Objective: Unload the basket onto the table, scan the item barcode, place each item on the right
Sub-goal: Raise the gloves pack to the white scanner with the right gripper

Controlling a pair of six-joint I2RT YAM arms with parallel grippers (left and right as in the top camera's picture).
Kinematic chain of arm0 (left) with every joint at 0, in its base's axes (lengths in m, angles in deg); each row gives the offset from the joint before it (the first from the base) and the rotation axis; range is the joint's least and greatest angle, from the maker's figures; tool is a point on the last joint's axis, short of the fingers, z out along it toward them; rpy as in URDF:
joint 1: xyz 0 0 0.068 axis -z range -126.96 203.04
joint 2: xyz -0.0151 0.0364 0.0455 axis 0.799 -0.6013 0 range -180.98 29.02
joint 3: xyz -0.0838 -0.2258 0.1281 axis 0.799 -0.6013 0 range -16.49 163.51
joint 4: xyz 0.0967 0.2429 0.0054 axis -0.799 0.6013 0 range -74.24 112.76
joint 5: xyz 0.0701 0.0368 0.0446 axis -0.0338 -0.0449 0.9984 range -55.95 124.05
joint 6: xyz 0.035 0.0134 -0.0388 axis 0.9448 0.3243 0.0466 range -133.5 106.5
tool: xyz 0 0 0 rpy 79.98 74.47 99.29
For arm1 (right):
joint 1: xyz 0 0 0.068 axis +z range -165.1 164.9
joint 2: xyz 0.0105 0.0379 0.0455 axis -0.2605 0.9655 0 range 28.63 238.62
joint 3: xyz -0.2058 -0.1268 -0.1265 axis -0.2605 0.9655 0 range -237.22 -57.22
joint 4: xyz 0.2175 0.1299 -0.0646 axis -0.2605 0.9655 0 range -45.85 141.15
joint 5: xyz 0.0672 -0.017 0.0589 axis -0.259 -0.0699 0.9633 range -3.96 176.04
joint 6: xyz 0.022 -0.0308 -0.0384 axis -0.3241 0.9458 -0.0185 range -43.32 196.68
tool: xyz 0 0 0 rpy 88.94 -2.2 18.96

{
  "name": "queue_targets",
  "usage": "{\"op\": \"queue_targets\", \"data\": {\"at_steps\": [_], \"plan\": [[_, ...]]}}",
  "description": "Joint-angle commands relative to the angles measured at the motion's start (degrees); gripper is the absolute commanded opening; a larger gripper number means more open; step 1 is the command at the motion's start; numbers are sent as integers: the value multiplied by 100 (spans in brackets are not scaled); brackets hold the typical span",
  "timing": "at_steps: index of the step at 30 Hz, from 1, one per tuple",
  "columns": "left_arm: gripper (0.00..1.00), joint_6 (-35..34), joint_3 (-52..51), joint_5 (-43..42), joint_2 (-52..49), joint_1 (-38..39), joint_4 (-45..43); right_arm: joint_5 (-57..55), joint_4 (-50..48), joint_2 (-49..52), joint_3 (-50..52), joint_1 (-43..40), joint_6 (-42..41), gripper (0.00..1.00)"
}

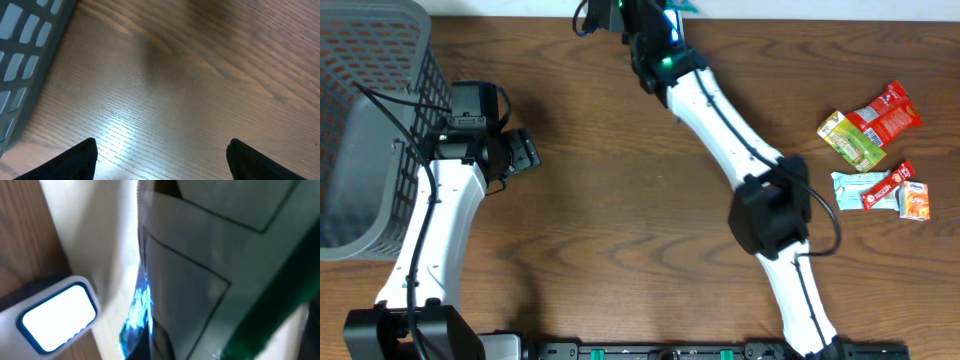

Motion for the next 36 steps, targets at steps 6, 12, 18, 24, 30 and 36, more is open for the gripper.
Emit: {"op": "queue_targets", "data": {"at_steps": [6, 12, 18, 24, 30, 36], "plan": [[84, 7, 26, 52, 0, -9, 0, -297, -162, 339, -107, -52, 741, 1], [84, 7, 26, 52, 0, -9, 0, -103, -232, 339, -107, -111, 852, 1], [84, 4, 26, 52, 0, -9, 0, -44, -227, 472, -101, -122, 970, 1], [84, 7, 26, 52, 0, -9, 0, -13, -332, 946, -101, -133, 997, 1], [84, 4, 26, 52, 0, -9, 0, -11, -326, 1119, -101, -63, 990, 1], [84, 7, 26, 52, 0, -9, 0, -13, -157, 1119, -101, 42, 846, 1]]}}
